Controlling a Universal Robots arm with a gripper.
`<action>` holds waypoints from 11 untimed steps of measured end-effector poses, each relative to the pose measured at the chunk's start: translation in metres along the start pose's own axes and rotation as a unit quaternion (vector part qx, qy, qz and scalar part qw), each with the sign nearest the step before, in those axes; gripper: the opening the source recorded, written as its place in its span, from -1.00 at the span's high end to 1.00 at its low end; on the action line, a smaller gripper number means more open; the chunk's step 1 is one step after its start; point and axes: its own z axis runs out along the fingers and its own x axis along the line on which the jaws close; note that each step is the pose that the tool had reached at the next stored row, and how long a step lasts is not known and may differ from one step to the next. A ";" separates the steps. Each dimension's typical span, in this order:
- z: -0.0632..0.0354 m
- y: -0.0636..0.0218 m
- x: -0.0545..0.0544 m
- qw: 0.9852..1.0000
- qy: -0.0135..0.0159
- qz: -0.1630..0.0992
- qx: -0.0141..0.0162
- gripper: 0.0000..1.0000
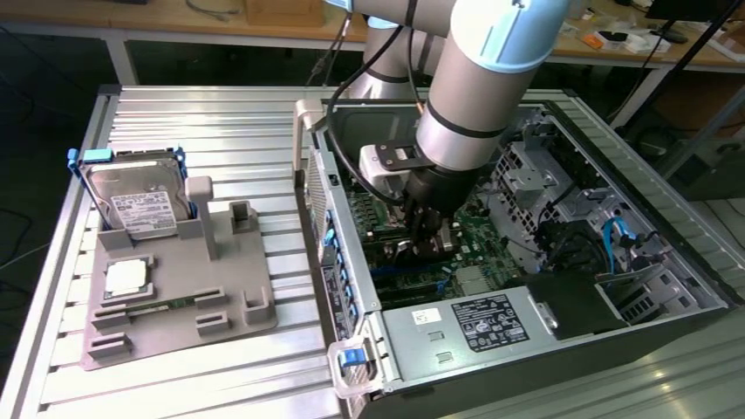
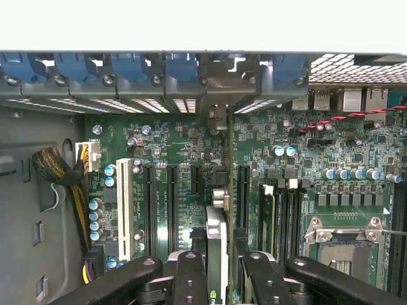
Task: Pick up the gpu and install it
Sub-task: 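Insert the gpu into the slot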
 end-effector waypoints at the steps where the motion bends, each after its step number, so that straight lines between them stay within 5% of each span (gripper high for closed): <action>1: 0.0000 0.0000 0.000 1.000 0.000 0.000 0.000 0.46; 11: 0.0004 0.0007 0.000 1.000 -0.001 0.000 -0.002 0.46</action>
